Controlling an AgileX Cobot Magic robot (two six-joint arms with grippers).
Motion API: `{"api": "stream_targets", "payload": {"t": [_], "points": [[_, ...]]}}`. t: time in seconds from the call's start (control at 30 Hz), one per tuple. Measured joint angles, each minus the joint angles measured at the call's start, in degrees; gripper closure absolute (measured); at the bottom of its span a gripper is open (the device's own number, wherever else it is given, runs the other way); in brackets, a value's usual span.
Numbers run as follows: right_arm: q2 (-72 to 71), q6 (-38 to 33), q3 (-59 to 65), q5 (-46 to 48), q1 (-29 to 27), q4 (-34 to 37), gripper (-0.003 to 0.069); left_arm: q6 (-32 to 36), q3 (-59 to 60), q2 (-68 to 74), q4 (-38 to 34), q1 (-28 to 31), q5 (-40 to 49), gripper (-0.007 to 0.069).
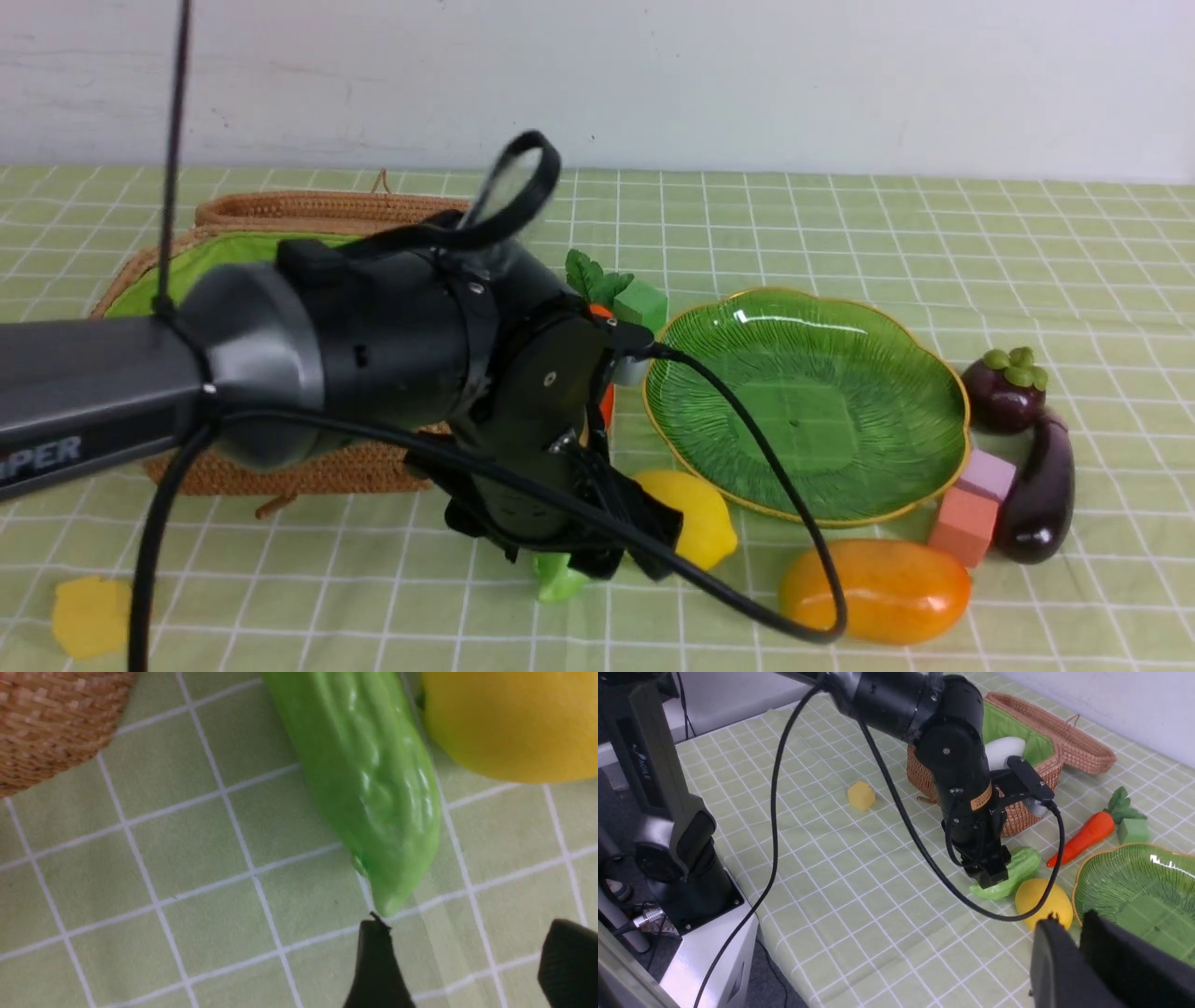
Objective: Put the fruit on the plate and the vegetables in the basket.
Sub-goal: Take a chayote with your left arm and place it on the basket on the left.
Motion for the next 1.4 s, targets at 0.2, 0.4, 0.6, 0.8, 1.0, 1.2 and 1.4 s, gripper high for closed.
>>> {"api": "stream_targets", "payload": {"t": [0.2,0.4,0.6,0.8,1.0,1.2,1.4], "points": [[0.0,0.0,0.0,0.0,0.0,0.0,0.0562,-3.7,0.0,3.5,2.0,1.1,-5.1,0.0111],[0.0,0.0,0.0,0.0,0.0,0.0,0.0557,-4.5,0.0,6.3,2.8,1.3,-8.2,0.0109],[0.0,0.0,0.0,0.0,0.0,0.0,0.0552,-4.6,0.0,9.7,3.3,3.2,-8.4,0.0109],[0.0,0.0,0.0,0.0,0.0,0.0,0.0552,-4.7,0.0,10.9,3.9,3.3,-8.5,0.0138],[0.0,0.0,0.0,0.0,0.0,0.0,0.0552,-4.7,0.0,11.1,4.2,3.3,-8.6,0.0231],[0.0,0.0,0.0,0.0,0.0,0.0,0.0552,-4.5,-0.1,10.3,4.0,3.3,-4.4,0.0231],[0.0,0.0,0.0,0.0,0.0,0.0,0.0550,5.6,-0.1,-0.2,-1.9,2.4,7.0,0.0231]]}}
